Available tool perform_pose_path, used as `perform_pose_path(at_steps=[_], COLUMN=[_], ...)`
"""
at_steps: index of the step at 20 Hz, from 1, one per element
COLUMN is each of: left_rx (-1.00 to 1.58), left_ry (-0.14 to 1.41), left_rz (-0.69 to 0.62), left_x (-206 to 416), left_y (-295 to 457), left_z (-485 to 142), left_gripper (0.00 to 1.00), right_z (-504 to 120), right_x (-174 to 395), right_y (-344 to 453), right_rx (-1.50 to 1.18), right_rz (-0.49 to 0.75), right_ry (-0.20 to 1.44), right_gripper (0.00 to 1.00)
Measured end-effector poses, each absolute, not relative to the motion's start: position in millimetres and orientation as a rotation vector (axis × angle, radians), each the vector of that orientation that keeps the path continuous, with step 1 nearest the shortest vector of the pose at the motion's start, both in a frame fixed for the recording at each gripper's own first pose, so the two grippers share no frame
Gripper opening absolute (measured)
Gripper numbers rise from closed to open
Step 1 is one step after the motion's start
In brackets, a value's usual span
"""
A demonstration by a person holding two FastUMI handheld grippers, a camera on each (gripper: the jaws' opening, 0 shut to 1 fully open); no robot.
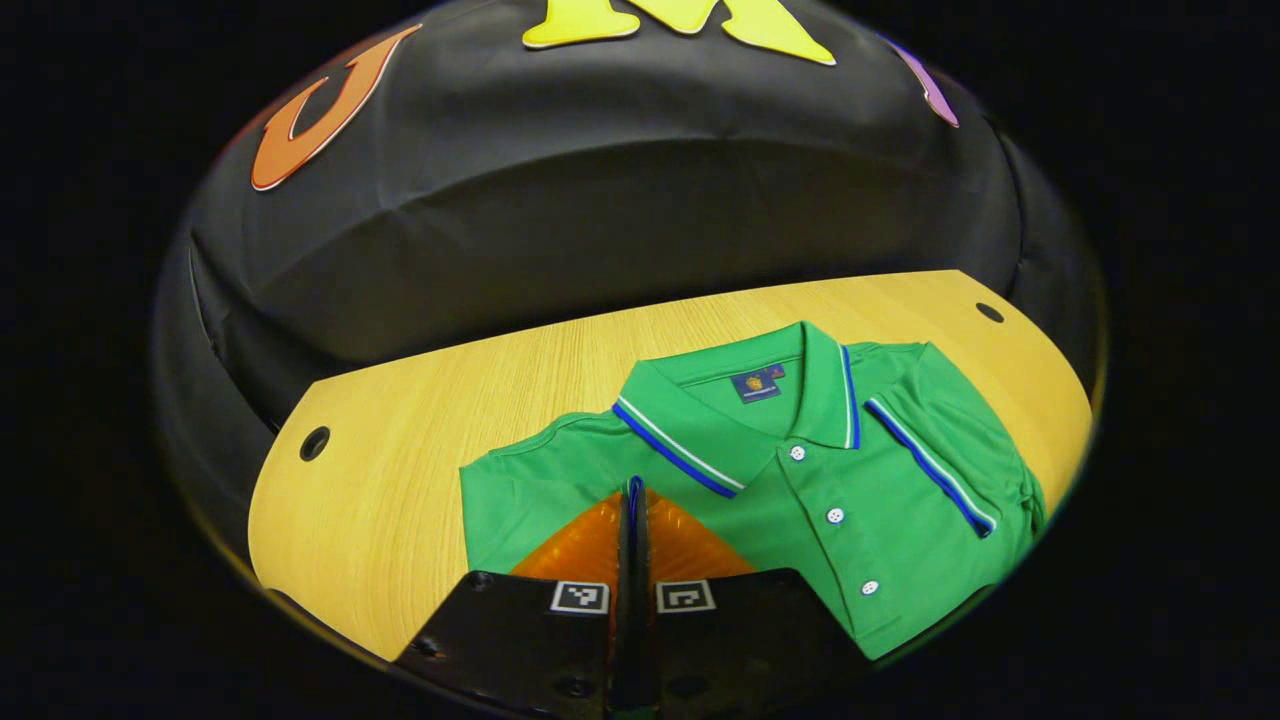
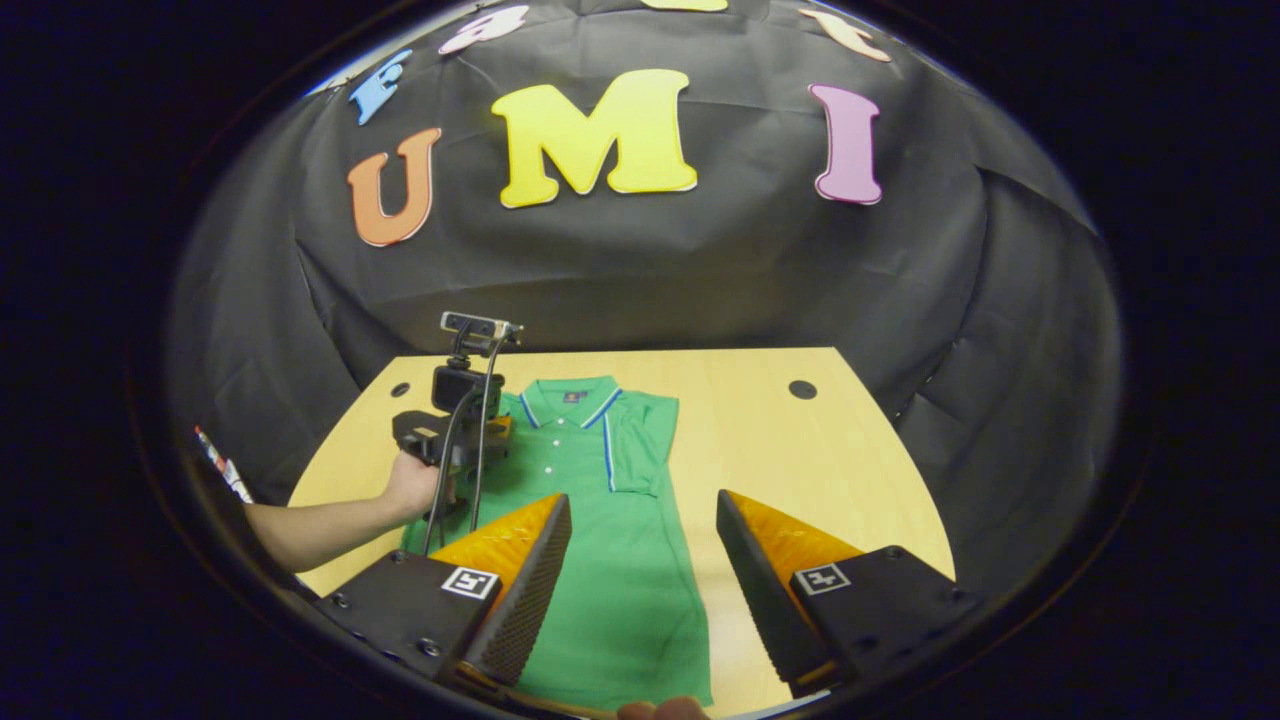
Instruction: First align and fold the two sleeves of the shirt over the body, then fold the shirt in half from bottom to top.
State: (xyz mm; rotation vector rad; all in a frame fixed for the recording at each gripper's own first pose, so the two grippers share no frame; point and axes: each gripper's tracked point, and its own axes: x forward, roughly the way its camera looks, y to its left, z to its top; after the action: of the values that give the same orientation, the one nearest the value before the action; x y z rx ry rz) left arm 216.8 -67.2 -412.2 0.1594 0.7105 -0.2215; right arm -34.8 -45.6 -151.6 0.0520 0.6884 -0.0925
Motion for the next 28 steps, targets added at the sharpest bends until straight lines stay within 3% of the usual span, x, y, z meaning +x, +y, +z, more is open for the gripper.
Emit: perform_pose_path(at_steps=[1, 2, 7, 8, 11, 12, 20, 21, 23, 24, 25, 27, 28], left_rx=[0.170, 0.179, 0.225, 0.244, 0.246, 0.249, 0.223, 0.210, 0.172, 0.133, 0.097, 0.023, 0.009], left_ry=[0.710, 0.717, 0.647, 0.631, 0.632, 0.634, 0.692, 0.713, 0.704, 0.693, 0.683, 0.666, 0.642], left_rz=[-0.220, -0.219, -0.168, -0.164, -0.175, -0.178, -0.235, -0.245, -0.245, -0.250, -0.259, -0.281, -0.273], left_x=[215.9, 214.1, 217.0, 219.7, 218.0, 217.6, 209.0, 205.1, 203.1, 198.0, 196.9, 186.5, 184.0], left_y=[-66.9, -67.8, -70.3, -72.7, -87.5, -92.1, -139.9, -143.9, -145.8, -148.6, -151.8, -154.9, -149.7], left_z=[-408.1, -404.9, -370.7, -363.5, -355.7, -353.8, -382.4, -387.4, -382.6, -373.1, -368.1, -351.6, -338.7], left_gripper=[0.04, 0.03, 0.03, 0.03, 0.03, 0.03, 0.03, 0.08, 0.39, 0.41, 0.60, 0.98, 0.98], right_z=[-151.1, -148.8, -144.5, -144.6, -144.3, -143.4, -150.4, -151.4, -152.9, -154.1, -155.8, -155.7, -152.7], right_x=[-34.0, -32.6, -38.2, -40.4, -47.6, -49.3, -67.7, -69.7, -72.1, -72.7, -72.4, -68.2, -64.0], right_y=[-41.9, -37.9, -32.3, -34.2, -45.3, -49.4, -74.4, -75.9, -82.4, -85.0, -86.0, -85.5, -85.8], right_rx=[0.055, 0.057, 0.078, 0.083, 0.109, 0.121, 0.166, 0.170, 0.167, 0.167, 0.167, 0.160, 0.149], right_rz=[-0.086, -0.078, -0.064, -0.067, -0.090, -0.101, -0.147, -0.148, -0.151, -0.150, -0.147, -0.126, -0.117], right_ry=[0.687, 0.680, 0.656, 0.653, 0.646, 0.642, 0.643, 0.644, 0.641, 0.642, 0.645, 0.641, 0.629], right_gripper=[0.92, 0.87, 0.87, 0.92, 0.87, 0.92, 0.92, 0.87, 0.92, 0.87, 0.92, 0.87, 0.88])
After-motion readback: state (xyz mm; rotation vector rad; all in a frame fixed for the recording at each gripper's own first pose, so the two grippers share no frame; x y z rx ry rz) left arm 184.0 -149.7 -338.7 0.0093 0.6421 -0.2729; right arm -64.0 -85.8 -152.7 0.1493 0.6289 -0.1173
